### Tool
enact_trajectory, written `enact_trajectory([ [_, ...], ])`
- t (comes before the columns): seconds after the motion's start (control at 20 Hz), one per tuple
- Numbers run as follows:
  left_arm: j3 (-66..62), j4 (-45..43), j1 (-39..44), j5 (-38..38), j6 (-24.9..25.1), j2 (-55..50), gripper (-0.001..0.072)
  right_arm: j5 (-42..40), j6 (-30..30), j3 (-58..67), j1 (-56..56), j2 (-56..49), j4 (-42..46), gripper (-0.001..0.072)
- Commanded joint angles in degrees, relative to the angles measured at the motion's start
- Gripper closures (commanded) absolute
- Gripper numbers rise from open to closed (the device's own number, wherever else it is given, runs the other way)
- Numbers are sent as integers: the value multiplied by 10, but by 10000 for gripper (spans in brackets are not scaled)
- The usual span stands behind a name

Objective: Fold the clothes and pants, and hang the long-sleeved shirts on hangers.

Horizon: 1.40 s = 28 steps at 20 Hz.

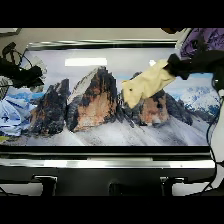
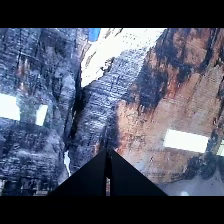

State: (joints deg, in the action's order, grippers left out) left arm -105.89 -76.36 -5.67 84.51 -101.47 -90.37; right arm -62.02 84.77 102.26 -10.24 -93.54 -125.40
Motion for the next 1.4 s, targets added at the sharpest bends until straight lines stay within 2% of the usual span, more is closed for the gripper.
enact_trajectory([
  [0.0,0,0,0,2,0,0,691,-2,-50,62,-74,0,33,687],
  [0.2,0,0,0,2,0,0,691,22,-78,78,-169,0,48,687],
  [0.35,0,0,0,8,0,0,691,9,-94,78,-242,0,92,687],
  [0.6,0,0,1,17,0,0,691,-88,-94,46,-348,2,195,687],
  [1.0,0,0,2,21,0,0,691,-29,-55,-357,-497,180,224,687],
  [1.15,0,0,5,21,0,0,692,-20,-46,-446,-520,217,239,686],
  [1.35,0,0,5,21,0,0,691,-26,-47,-497,-521,229,280,688],
])
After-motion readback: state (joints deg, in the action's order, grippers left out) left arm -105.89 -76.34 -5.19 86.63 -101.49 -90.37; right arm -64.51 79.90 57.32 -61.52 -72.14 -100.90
